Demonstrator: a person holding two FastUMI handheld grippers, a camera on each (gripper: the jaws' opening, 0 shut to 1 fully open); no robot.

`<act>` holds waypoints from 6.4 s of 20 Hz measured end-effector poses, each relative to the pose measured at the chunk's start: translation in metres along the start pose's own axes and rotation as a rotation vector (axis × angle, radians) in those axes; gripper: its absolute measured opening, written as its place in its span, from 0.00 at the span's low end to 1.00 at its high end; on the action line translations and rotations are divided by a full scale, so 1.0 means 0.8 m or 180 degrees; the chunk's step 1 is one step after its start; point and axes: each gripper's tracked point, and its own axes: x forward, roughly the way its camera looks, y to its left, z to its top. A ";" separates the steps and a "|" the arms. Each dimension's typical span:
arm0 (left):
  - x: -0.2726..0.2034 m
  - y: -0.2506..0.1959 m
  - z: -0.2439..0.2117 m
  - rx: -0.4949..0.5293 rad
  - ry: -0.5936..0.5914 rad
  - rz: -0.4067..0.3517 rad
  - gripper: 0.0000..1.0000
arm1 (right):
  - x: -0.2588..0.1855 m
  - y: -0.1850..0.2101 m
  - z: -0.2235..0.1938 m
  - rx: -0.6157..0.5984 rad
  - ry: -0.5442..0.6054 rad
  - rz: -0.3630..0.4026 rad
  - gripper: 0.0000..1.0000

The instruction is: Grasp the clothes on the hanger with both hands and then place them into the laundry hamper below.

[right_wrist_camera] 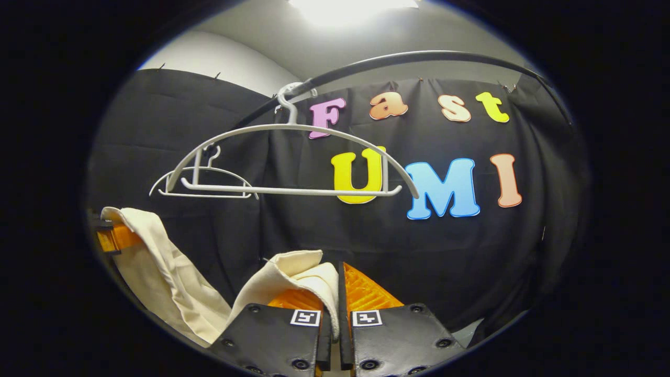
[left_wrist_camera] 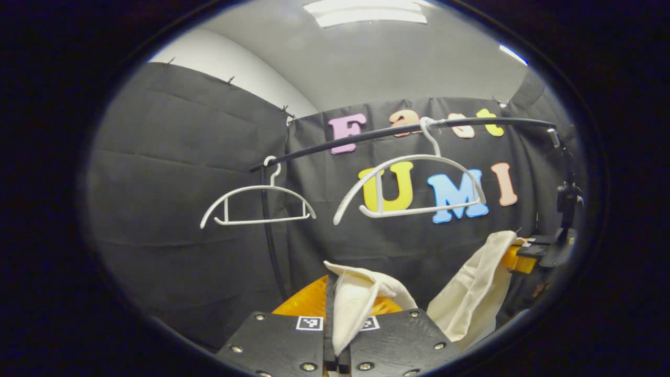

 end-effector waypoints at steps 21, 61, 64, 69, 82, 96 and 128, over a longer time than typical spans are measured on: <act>-0.082 -0.070 -0.277 -0.0096 0.0815 -0.0395 0.02 | -0.124 0.094 -0.245 0.0068 0.1156 0.0242 0.08; -0.146 -0.022 -0.490 0.0289 0.2154 -0.0414 0.96 | -0.179 0.098 -0.395 0.0120 0.2328 -0.0204 0.98; -0.143 -0.014 -0.438 0.0288 0.1907 -0.0399 0.98 | -0.175 0.087 -0.354 0.0108 0.2083 -0.0294 0.97; -0.143 0.004 -0.334 0.0347 0.1429 -0.0561 0.99 | -0.184 0.074 -0.264 0.0184 0.1529 -0.0570 0.97; -0.180 0.079 -0.076 0.0047 0.0347 -0.0674 0.99 | -0.291 0.036 -0.072 0.0029 0.0537 -0.1089 0.94; -0.218 0.176 0.036 0.0063 -0.0220 -0.0462 0.99 | -0.378 -0.004 0.050 -0.0207 -0.0181 -0.1490 0.94; -0.231 0.170 0.060 -0.0053 -0.0365 -0.0492 0.99 | -0.433 -0.038 0.073 -0.0101 -0.0432 -0.1892 0.94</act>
